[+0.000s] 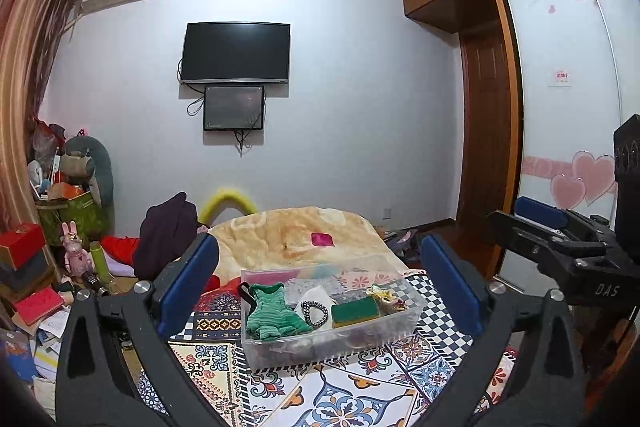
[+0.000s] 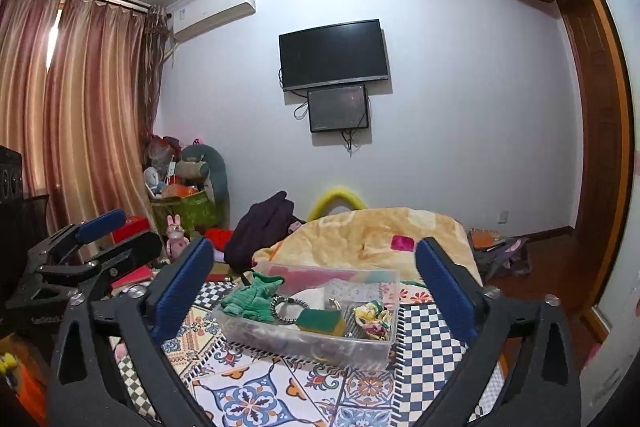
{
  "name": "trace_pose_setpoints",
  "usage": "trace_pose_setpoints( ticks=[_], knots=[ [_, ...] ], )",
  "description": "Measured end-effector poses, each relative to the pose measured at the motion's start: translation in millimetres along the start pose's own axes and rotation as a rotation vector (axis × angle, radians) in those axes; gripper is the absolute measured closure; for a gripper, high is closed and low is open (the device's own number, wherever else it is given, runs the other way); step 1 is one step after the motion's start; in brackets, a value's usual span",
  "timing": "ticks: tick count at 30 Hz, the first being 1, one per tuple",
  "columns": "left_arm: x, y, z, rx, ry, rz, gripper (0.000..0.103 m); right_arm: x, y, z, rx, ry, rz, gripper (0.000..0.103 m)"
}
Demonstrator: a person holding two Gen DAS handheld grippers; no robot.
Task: Organize soft objects
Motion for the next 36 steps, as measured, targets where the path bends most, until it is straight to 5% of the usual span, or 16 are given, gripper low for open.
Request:
trace_pose_setpoints(
  ticks=[36],
  knots=[
    [-6.9, -0.5, 5.4, -0.003, 0.011, -0.003, 0.000, -4.2, 1.3, 12.8, 0.011, -0.010, 0.008, 0.000]
  ],
)
Point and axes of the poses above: each gripper's, at about its wrist camera, not at the fingertips, and z roughly against the way its jaws point, y to its left, x to its top, the point moved 4 cm from there along -z, roughly the way its jaws point, and after that the axes turned 11 degrees about -x, right-handed, at the moved point
